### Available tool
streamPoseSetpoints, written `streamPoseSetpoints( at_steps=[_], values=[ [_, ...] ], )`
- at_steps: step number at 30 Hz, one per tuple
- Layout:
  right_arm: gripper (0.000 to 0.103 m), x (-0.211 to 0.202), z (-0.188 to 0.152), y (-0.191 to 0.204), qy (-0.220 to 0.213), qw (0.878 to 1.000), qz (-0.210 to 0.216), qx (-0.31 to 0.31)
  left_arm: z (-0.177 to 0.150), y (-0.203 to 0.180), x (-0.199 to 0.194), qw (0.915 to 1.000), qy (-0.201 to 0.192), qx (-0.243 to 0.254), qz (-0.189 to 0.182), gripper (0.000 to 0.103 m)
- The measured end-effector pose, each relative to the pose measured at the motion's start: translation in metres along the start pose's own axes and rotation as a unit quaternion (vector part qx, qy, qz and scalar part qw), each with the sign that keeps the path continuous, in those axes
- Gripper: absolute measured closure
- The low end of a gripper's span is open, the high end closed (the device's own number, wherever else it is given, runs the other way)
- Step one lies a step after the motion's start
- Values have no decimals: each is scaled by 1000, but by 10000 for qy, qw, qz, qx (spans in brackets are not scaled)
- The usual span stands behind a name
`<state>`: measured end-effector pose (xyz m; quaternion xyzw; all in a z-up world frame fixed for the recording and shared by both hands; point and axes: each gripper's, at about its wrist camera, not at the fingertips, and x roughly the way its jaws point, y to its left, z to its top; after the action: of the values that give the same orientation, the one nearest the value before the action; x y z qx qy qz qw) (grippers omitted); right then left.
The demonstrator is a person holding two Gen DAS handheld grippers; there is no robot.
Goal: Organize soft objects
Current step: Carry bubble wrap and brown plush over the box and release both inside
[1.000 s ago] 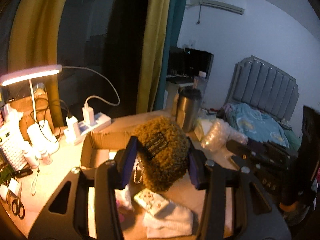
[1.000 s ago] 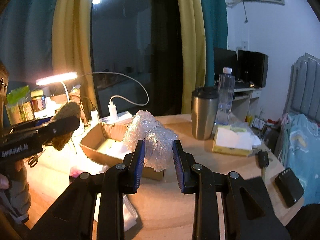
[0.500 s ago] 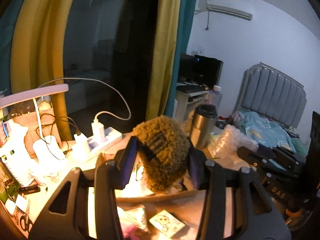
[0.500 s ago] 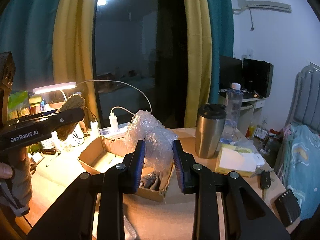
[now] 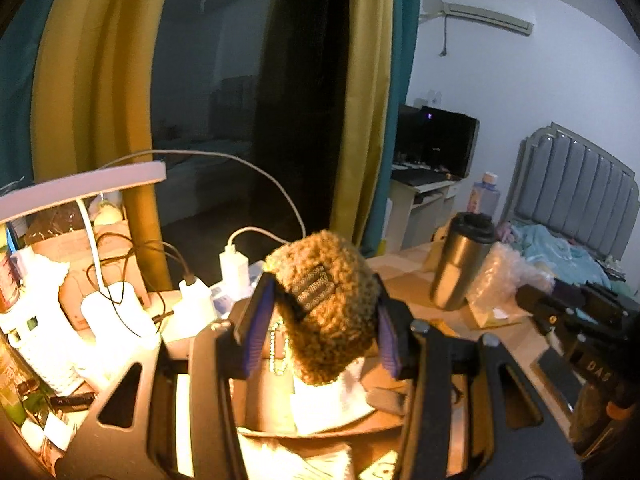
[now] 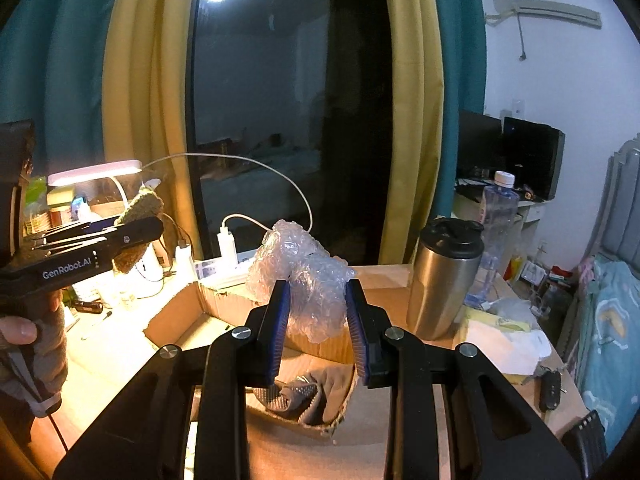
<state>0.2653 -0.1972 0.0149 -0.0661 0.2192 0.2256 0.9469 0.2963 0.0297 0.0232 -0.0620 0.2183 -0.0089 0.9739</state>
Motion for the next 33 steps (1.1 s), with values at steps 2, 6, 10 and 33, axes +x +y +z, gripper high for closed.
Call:
streamPoseSetpoints(
  at_steps=[2,6,10,33],
  values=[
    [72,7,1,0,37,10000,23,-10,-2,5,10,10000,69,-1,26,56],
    [72,26,1,1,132,9999,92,-8,-8,11,29,9998,214,-29,56,56],
    [72,46,-3,4,288,9994,197,-11,-17,16,48,9992,384,-23,94,56],
    [72,141,-51,14,1454,9882,490,-8,-71,32,120,9885,1489,157,218,54]
  ],
)
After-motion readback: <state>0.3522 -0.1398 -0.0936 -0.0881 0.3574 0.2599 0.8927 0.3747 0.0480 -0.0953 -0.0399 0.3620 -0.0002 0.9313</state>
